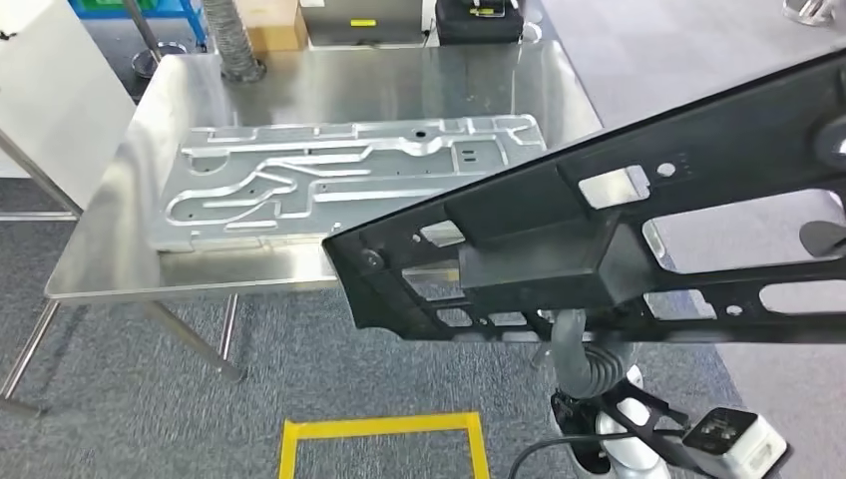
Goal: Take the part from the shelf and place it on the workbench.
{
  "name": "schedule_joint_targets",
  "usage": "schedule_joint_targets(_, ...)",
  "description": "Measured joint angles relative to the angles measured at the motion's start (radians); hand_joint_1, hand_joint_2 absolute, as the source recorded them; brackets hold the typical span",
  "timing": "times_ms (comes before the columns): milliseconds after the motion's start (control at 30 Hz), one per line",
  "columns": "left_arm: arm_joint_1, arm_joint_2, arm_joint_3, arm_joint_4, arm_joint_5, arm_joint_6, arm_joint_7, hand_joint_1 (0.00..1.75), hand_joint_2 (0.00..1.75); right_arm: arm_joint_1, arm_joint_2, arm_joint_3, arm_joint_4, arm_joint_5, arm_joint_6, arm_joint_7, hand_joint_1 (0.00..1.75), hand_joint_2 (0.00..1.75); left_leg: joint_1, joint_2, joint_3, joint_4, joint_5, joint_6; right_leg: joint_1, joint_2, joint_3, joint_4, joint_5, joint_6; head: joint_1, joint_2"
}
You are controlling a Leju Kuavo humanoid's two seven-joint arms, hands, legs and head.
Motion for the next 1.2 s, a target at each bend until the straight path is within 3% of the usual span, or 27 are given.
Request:
schedule_joint_targets(67,-0.004,0.001,0.000,0.000,-0.001,0.001,0.000,0.00,1.75,-0.001,0.009,-0.002,0.000,0.003,0.009,0.000,1.75,1.75,0.002,-0.002,-0.044,0.084,-0.013,-0.009,-0.007,0.007,0.024,-0.011,-0.007,-0.005,0.000,0.000)
schedule_joint_targets(133,-0.005,0.002,0.000,0.000,-0.001,0.002,0.000,0.00,1.75,0.001,0.018,-0.004,0.000,0.009,0.016,0.000,1.75,1.75,0.008,-0.004,-0.122,0.208,-0.066,-0.020,-0.009,0.015,0.040,-0.014,-0.020,-0.007,0.000,0.000)
schedule_joint_targets(200,-0.002,0.003,0.000,0.000,-0.001,0.003,0.001,0.00,1.75,0.003,0.024,-0.006,0.000,0.013,0.019,0.000,1.75,1.75,0.015,-0.004,-0.180,0.266,-0.111,-0.031,-0.012,0.025,0.059,-0.014,-0.037,-0.004,0.000,0.000)
schedule_joint_targets(233,0.000,0.003,0.000,0.000,-0.001,0.003,0.001,0.00,1.75,0.003,0.027,-0.007,0.000,0.016,0.019,0.000,1.75,1.75,0.018,-0.003,-0.188,0.248,-0.104,-0.035,-0.015,0.029,0.072,-0.013,-0.047,-0.001,0.000,0.000)
schedule_joint_targets(267,0.000,0.003,0.000,0.000,-0.001,0.003,0.001,0.00,1.75,0.003,0.028,-0.008,0.000,0.018,0.019,0.000,1.75,1.75,0.022,-0.003,-0.181,0.198,-0.071,-0.039,-0.017,0.032,0.086,-0.013,-0.058,0.003,0.000,0.000)
schedule_joint_targets(333,0.001,0.004,0.000,0.000,-0.001,0.003,0.001,0.00,1.75,0.003,0.032,-0.008,0.000,0.023,0.015,0.000,1.75,1.75,0.027,-0.004,-0.154,0.066,0.035,-0.041,-0.019,0.035,0.111,-0.008,-0.081,0.012,0.000,0.000)
schedule_joint_targets(367,0.001,0.004,0.000,0.000,-0.001,0.003,0.002,0.00,1.75,0.002,0.033,-0.009,0.000,0.025,0.012,0.000,1.75,1.75,0.027,-0.005,-0.144,0.021,0.073,-0.037,-0.019,0.037,0.118,-0.006,-0.091,0.019,0.000,0.000)
schedule_joint_targets(400,0.001,0.005,0.001,0.000,-0.001,0.002,0.004,0.00,1.75,0.001,0.033,-0.009,0.000,0.025,0.009,0.000,1.75,1.75,0.025,-0.005,-0.141,-0.002,0.095,-0.030,-0.018,0.038,0.121,-0.005,-0.099,0.026,0.000,0.000)
schedule_joint_targets(500,0.000,0.005,0.002,-0.001,0.000,0.002,0.005,0.00,1.75,-0.001,0.034,-0.015,-0.004,0.024,0.004,0.000,1.75,1.75,0.024,-0.006,-0.128,-0.012,0.096,-0.004,-0.018,0.036,0.125,0.009,-0.104,0.045,0.000,0.000)
schedule_joint_targets(567,-0.001,0.005,0.004,-0.001,0.000,0.000,0.001,0.00,1.75,-0.006,0.035,-0.022,-0.008,0.028,-0.007,0.000,1.75,1.75,0.026,-0.006,-0.112,-0.017,0.090,0.008,-0.020,0.024,0.089,0.082,-0.118,0.054,0.000,0.000)
schedule_joint_targets(667,-0.001,0.005,0.007,-0.001,0.000,-0.002,-0.003,0.00,1.75,-0.010,0.035,-0.033,-0.011,0.041,-0.035,0.000,1.75,1.75,0.025,-0.005,-0.096,-0.019,0.072,0.015,-0.022,0.013,-0.038,0.269,-0.191,0.063,0.000,0.000)
schedule_joint_targets(700,-0.001,0.005,0.008,-0.001,0.000,-0.002,-0.003,0.00,1.75,-0.010,0.035,-0.038,-0.011,0.042,-0.040,0.000,1.75,1.75,0.024,-0.005,-0.088,-0.019,0.065,0.015,-0.022,0.012,-0.068,0.298,-0.204,0.063,0.000,0.000)
schedule_joint_targets(733,0.000,0.005,0.009,-0.001,0.000,-0.002,-0.004,0.00,1.75,-0.010,0.035,-0.042,-0.011,0.043,-0.044,0.000,1.75,1.75,0.023,-0.005,-0.078,-0.019,0.057,0.015,-0.021,0.011,-0.081,0.293,-0.195,0.062,0.000,0.000)
schedule_joint_targets(767,0.000,0.005,0.009,-0.001,0.000,-0.002,-0.004,0.00,1.75,-0.010,0.035,-0.045,-0.012,0.043,-0.046,0.000,1.75,1.75,0.022,-0.006,-0.066,-0.019,0.048,0.015,-0.020,0.010,-0.075,0.251,-0.162,0.058,0.000,0.000)
schedule_joint_targets(833,0.000,0.003,0.010,-0.001,0.000,-0.003,-0.004,0.00,1.75,-0.011,0.035,-0.049,-0.013,0.043,-0.046,0.000,1.75,1.75,0.018,-0.006,-0.040,-0.019,0.031,0.012,-0.013,0.006,-0.037,0.114,-0.062,0.040,0.000,0.000)
schedule_joint_targets(900,-0.001,0.001,0.011,-0.001,0.000,-0.004,-0.004,0.00,1.75,-0.012,0.035,-0.051,-0.015,0.044,-0.046,0.000,1.75,1.75,0.016,-0.005,-0.027,-0.022,0.016,0.002,-0.005,0.003,-0.013,0.028,-0.010,0.024,0.000,0.000)
schedule_joint_targets(1000,-0.003,0.000,0.013,-0.001,0.000,-0.004,-0.005,0.00,1.75,-0.014,0.035,-0.053,-0.020,0.044,-0.046,0.000,1.75,1.75,0.014,-0.003,-0.019,-0.011,0.012,-0.016,-0.005,0.007,0.002,0.007,-0.006,0.011,-0.001,0.000)
schedule_joint_targets(1067,-0.004,0.000,0.014,-0.001,0.000,-0.005,-0.005,0.00,1.75,-0.016,0.035,-0.055,-0.022,0.044,-0.050,0.000,1.75,1.75,0.015,-0.004,-0.035,0.041,-0.009,-0.024,-0.011,0.009,0.021,-0.001,-0.009,0.002,-0.001,0.000)
schedule_joint_targets(1167,-0.005,0.001,0.015,-0.001,0.001,-0.004,-0.008,0.00,1.75,-0.026,0.034,-0.069,-0.020,0.057,-0.101,0.000,1.75,1.75,0.018,-0.005,-0.138,0.217,-0.087,-0.032,-0.010,0.010,0.033,-0.003,-0.020,-0.005,-0.001,0.000)
schedule_joint_targets(1200,-0.003,0.002,0.016,-0.001,0.001,-0.003,-0.009,0.00,1.75,-0.034,0.033,-0.081,-0.015,0.067,-0.132,0.000,1.75,1.75,0.018,-0.005,-0.169,0.257,-0.099,-0.035,-0.010,0.011,0.036,-0.002,-0.024,-0.006,-0.001,0.000)
